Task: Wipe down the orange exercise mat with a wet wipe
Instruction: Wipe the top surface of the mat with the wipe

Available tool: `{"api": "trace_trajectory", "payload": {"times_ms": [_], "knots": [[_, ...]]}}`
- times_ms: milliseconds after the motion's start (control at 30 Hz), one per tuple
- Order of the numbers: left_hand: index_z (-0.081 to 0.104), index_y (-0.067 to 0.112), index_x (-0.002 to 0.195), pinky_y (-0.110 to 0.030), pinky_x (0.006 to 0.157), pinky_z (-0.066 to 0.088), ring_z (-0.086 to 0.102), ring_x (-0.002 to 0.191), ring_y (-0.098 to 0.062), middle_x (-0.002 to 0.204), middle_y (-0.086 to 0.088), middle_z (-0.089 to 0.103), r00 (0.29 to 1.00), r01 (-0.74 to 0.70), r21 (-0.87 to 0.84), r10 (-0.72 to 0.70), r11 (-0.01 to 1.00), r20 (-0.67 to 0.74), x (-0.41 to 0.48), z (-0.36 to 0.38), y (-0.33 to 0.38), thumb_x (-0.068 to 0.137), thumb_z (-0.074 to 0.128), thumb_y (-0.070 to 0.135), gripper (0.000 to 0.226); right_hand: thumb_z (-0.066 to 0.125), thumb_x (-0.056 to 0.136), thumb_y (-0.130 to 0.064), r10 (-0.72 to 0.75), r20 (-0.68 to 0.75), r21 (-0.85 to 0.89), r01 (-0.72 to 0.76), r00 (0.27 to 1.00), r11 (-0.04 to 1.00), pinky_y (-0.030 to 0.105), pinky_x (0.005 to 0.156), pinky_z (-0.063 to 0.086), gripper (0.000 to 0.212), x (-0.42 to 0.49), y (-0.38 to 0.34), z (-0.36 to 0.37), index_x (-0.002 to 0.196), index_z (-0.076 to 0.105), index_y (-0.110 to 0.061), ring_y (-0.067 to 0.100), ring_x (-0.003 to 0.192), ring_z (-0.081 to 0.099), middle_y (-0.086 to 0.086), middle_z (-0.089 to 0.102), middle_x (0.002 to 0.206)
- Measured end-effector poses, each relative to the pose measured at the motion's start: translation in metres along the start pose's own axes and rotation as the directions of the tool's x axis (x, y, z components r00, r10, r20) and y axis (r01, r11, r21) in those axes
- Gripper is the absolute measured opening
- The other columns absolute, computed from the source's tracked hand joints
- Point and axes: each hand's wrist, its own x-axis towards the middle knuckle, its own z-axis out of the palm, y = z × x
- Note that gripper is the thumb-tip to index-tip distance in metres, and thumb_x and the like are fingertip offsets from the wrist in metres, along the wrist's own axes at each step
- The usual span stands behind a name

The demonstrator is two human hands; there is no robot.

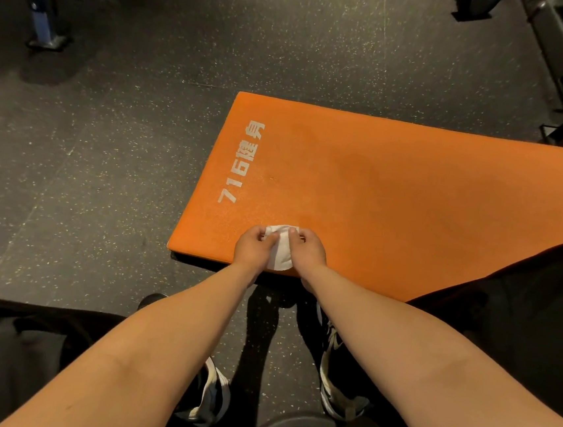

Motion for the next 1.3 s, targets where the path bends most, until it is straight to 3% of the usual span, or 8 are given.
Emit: {"api": "trace_trajectory", "payload": {"times_ms": [233, 467, 600, 700, 800, 933, 1100, 1300], "knots": [[0.067, 0.005, 0.1, -0.034, 0.066, 0.049, 0.064, 0.077, -0.024, 0.094, -0.015, 0.072, 0.993, 0.095, -0.112, -0.101, 0.989, -0.054, -0.002, 0.004, 0.008, 0.097, 0.062, 0.037, 0.033, 0.058, 0.101, -0.019, 0.047, -0.019, 0.096, -0.045, 0.999, 0.994, 0.023, 0.058, 0.044, 0.014, 0.003, -0.002, 0.001, 0.113, 0.054, -0.026, 0.016, 0.081, 0.06, 0.0, 0.062, 0.101], [0.042, 0.031, 0.124, -0.044, 0.071, 0.057, 0.07, 0.085, -0.031, 0.104, -0.012, 0.065, 0.995, 0.101, -0.155, -0.1, 0.983, 0.012, 0.01, -0.004, -0.002, 0.094, 0.066, 0.021, 0.04, 0.053, 0.097, -0.016, 0.084, -0.02, 0.092, -0.082, 0.996, 0.992, 0.037, 0.071, 0.048, 0.027, 0.016, -0.006, 0.007, 0.115, 0.039, -0.031, 0.027, 0.088, 0.062, 0.001, 0.06, 0.097], [0.057, 0.026, 0.112, -0.033, 0.063, 0.051, 0.063, 0.078, -0.021, 0.108, -0.007, 0.063, 1.0, 0.01, -0.086, -0.01, 0.996, -0.003, 0.024, -0.002, 0.0, 0.098, 0.055, 0.012, 0.02, 0.057, 0.092, 0.0, -0.018, 0.082, -0.079, 0.024, 0.996, 0.997, 0.026, 0.084, 0.044, 0.032, 0.028, -0.009, 0.01, 0.118, 0.066, -0.017, 0.021, 0.115, 0.058, 0.003, 0.062, 0.127], [0.062, 0.018, 0.124, -0.018, 0.072, 0.054, 0.061, 0.103, -0.016, 0.126, 0.001, 0.061, 0.997, 0.015, -0.045, -0.011, 0.999, 0.079, 0.036, 0.001, -0.002, 0.099, 0.056, 0.007, 0.028, 0.061, 0.096, -0.003, -0.042, 0.095, -0.196, 0.06, 0.995, 0.979, 0.021, 0.098, 0.039, 0.044, 0.041, -0.007, 0.014, 0.14, 0.058, -0.009, 0.025, 0.132, 0.051, 0.009, 0.053, 0.145], [0.052, 0.01, 0.141, -0.001, 0.063, 0.045, 0.053, 0.113, -0.013, 0.132, 0.0, 0.055, 0.993, 0.016, 0.051, -0.021, 0.999, 0.114, 0.053, 0.003, -0.002, 0.097, 0.058, 0.003, 0.044, 0.063, 0.096, -0.004, -0.057, 0.077, -0.256, 0.075, 0.995, 0.964, 0.007, 0.084, 0.028, 0.051, 0.054, -0.004, 0.02, 0.146, 0.05, -0.003, 0.03, 0.131, 0.05, 0.018, 0.046, 0.145], [0.06, 0.011, 0.133, -0.022, 0.081, 0.045, 0.06, 0.113, -0.027, 0.129, -0.012, 0.063, 0.997, -0.027, 0.199, 0.013, 0.98, 0.074, 0.078, -0.001, -0.005, 0.099, 0.058, 0.01, 0.035, 0.053, 0.102, -0.003, -0.065, 0.095, -0.336, 0.094, 0.993, 0.937, 0.012, 0.08, 0.033, 0.039, 0.074, -0.004, 0.026, 0.14, 0.056, -0.002, 0.032, 0.124, 0.051, 0.017, 0.045, 0.139], [0.073, 0.018, 0.108, -0.029, 0.07, 0.046, 0.064, 0.09, -0.023, 0.103, -0.005, 0.069, 0.992, -0.122, 0.238, 0.11, 0.964, 0.064, 0.109, -0.001, -0.014, 0.098, 0.061, 0.029, 0.019, 0.052, 0.1, -0.02, -0.131, -0.009, -0.482, 0.11, 0.991, 0.869, 0.034, 0.092, 0.037, 0.023, 0.102, -0.002, 0.035, 0.103, 0.074, -0.013, 0.026, 0.109, 0.04, 0.002, 0.04, 0.112], [0.062, 0.018, 0.132, -0.039, 0.116, 0.026, 0.029, 0.142, -0.027, 0.152, -0.006, 0.041, 0.983, -0.171, 0.458, 0.184, 0.873, 0.017, 0.14, 0.0, -0.017, 0.102, 0.054, 0.027, 0.033, 0.051, 0.098, -0.012, -0.2, -0.108, -0.483, 0.124, 0.974, 0.867, 0.042, 0.102, 0.041, 0.04, 0.137, -0.008, 0.043, 0.137, 0.058, -0.018, 0.027, 0.121, 0.045, 0.006, 0.055, 0.128]]}}
